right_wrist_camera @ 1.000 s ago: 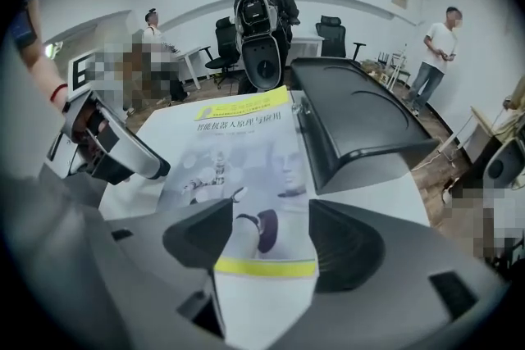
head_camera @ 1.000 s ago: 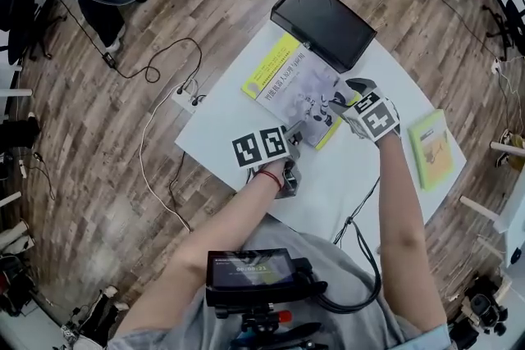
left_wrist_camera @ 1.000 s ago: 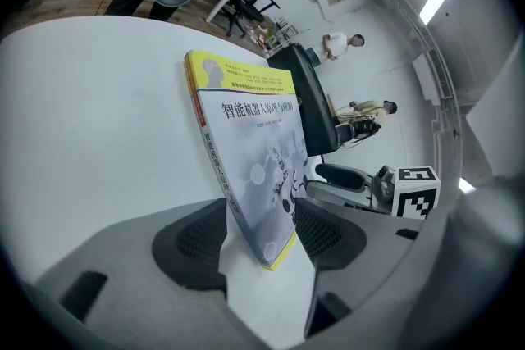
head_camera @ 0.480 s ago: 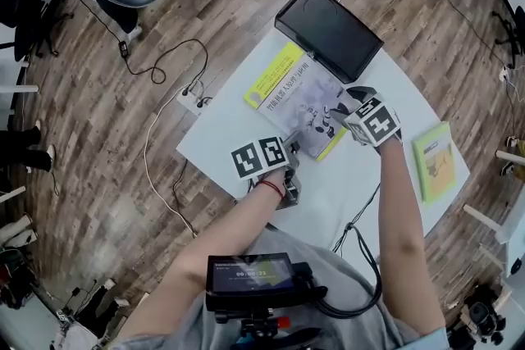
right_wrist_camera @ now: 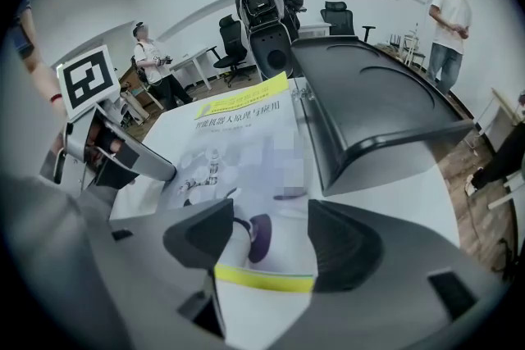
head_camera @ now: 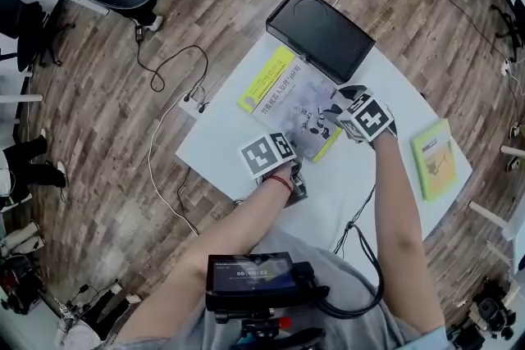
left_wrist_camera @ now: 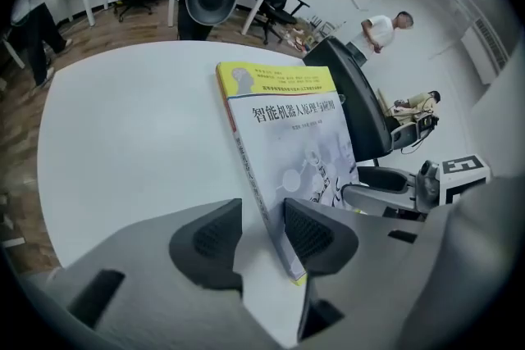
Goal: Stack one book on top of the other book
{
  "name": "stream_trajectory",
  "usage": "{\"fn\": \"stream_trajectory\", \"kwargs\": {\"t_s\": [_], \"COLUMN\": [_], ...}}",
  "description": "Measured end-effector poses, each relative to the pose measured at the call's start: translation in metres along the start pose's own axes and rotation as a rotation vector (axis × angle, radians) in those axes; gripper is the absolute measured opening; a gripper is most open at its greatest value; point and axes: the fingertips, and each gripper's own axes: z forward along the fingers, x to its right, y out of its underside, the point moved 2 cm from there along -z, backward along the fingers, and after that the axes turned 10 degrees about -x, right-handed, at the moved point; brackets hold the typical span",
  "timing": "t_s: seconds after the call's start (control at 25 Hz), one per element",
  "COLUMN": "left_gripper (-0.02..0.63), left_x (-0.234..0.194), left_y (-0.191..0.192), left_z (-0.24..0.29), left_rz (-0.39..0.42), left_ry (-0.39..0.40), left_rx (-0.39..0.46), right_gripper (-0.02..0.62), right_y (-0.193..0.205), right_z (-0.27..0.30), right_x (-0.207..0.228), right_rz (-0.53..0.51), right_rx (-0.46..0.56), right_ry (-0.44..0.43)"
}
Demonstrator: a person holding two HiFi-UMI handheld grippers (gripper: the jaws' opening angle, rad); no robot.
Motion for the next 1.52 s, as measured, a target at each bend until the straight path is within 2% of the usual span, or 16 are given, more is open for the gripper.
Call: {"fn": "stream_trajectory", "kwargs": {"t_s": [0.16, 0.44, 0.52, 0.56, 0.6, 0.72, 1.0, 1.52], "left_gripper": [0.17, 0.17, 0.169, 0.115, 0.101, 0.1, 0.1, 0.097], "left_x": [-0.0002, 0.0003, 0.0018, 0.0035, 0.0049, 0.0073, 0.0077, 0.0003], "left_y": [0.001, 0.0009, 0.0014, 0.0017, 0.0018, 0.0013, 0.0015, 0.0003], "left_z": [-0.0016, 0.001, 0.0018, 0.0023, 0.0025, 0.0028, 0.0059, 0.001], "left_rz": [0.012, 0.014, 0.013, 0.009, 0.002, -0.01, -0.039, 0.023], "left_ry": [-0.027, -0.031, -0.012, 0.003, 0.011, 0.009, 0.07, 0.08], "left_rx": [0.053, 0.072, 0.074, 0.075, 0.078, 0.093, 0.066, 0.052], "right_gripper": [0.262, 0.262, 0.262, 0.262, 0.262, 0.262, 0.262, 0.262], "right_y": [-0.001, -0.0001, -0.0002, -0.0001, -0.0002, -0.0007, 0.0006, 0.0017], "right_z": [-0.0002, 0.0013, 0.0017, 0.0019, 0.002, 0.0012, 0.0008, 0.0009], "right_x": [-0.0016, 0.0009, -0.0004, -0.0013, -0.0021, -0.0011, 0.001, -0.0074], "right_rz": [0.001, 0.007, 0.002, 0.0, -0.003, -0.008, -0.008, 0.025], "right_rx": [0.002, 0.011, 0.008, 0.006, 0.004, 0.005, 0.002, -0.025], "right_ry": [-0.004, -0.006, 0.001, 0.005, 0.009, 0.02, 0.036, 0.048]}}
